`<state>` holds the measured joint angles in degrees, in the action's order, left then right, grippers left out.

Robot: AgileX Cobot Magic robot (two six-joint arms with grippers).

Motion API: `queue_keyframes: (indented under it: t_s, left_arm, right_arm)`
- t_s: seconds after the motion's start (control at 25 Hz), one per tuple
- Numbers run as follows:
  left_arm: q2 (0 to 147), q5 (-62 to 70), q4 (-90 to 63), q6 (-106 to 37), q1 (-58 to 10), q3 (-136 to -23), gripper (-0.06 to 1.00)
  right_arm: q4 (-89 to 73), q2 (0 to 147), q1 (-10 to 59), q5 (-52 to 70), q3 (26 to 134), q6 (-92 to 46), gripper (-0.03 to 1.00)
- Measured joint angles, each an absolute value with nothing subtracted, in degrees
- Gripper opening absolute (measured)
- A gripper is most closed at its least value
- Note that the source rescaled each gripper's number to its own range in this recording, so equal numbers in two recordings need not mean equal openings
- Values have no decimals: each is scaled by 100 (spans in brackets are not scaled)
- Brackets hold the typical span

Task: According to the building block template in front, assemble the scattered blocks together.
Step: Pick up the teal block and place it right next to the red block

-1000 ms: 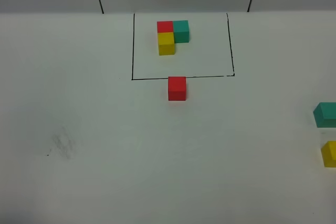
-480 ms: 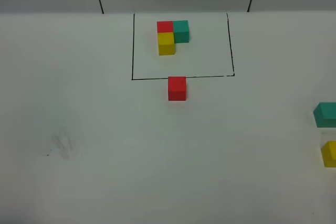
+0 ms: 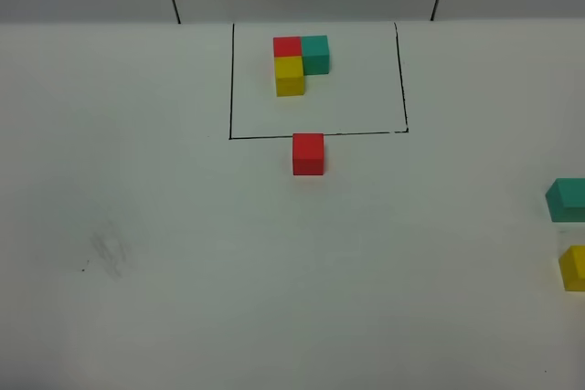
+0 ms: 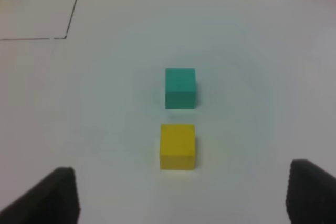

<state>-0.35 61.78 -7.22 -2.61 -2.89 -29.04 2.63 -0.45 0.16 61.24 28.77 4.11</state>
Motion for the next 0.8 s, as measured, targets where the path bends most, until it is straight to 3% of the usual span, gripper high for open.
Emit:
queue_keyframes:
  t_s: [0.8]
  left_arm:
    - [-35,6182,-722,-261,-289,-2904,66]
  right_arm:
    - [270,-45,16,6124,2877,411,64]
